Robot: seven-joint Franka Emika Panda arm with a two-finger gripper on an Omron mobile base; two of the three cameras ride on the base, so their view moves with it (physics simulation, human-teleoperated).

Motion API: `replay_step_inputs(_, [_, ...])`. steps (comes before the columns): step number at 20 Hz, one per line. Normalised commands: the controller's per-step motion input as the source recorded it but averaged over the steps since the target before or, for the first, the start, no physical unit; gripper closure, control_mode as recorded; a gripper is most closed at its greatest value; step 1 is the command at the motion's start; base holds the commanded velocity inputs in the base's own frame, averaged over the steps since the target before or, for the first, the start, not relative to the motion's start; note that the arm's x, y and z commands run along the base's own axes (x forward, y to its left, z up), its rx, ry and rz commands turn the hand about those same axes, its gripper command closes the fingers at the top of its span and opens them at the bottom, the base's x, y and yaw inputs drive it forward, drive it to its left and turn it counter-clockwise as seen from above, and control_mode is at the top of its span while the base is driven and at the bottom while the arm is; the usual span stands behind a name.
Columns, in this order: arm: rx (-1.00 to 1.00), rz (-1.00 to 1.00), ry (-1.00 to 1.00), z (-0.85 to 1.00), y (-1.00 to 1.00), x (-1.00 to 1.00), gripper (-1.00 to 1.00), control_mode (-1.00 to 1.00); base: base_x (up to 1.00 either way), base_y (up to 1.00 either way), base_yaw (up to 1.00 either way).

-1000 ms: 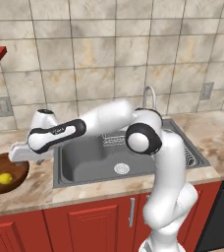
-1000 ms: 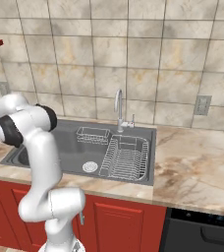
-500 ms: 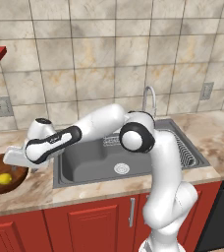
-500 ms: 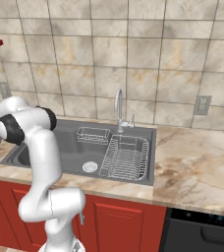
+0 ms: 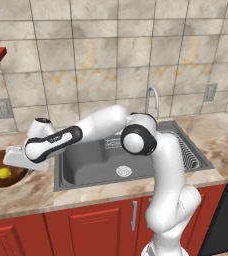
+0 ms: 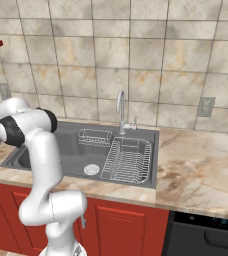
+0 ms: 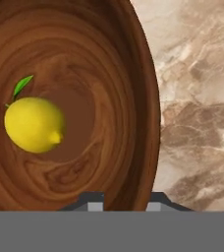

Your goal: Pick the lemon from the sink and place it in the bowl. Then pick the bowl and place it in the microwave. Then close the microwave door and press the start button.

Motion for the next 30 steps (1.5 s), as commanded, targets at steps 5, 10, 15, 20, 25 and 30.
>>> replay_step_inputs(5, [0.01,0.00,-0.01,0.06,-0.54,-0.03,1.00,-1.00,0.00,0.00,0.00])
replay_step_inputs(10, [0.15,0.00,-0.12,0.83,-1.00,-0.33,1.00,-1.00,0.00,0.00,0.00])
replay_step_inputs(15, [0.10,0.00,-0.07,1.00,-1.00,-0.46,1.00,-1.00,0.00,0.00,0.00])
replay_step_inputs(20, [0.03,0.00,-0.01,0.89,-1.00,-0.30,1.00,-1.00,0.00,0.00,0.00])
replay_step_inputs(25, [-0.02,-0.03,0.05,0.77,-1.00,0.00,1.00,-1.00,0.00,0.00,0.00])
replay_step_inputs(30, [-0.04,-0.04,0.07,0.79,-1.00,0.00,1.00,-1.00,0.00,0.00,0.00])
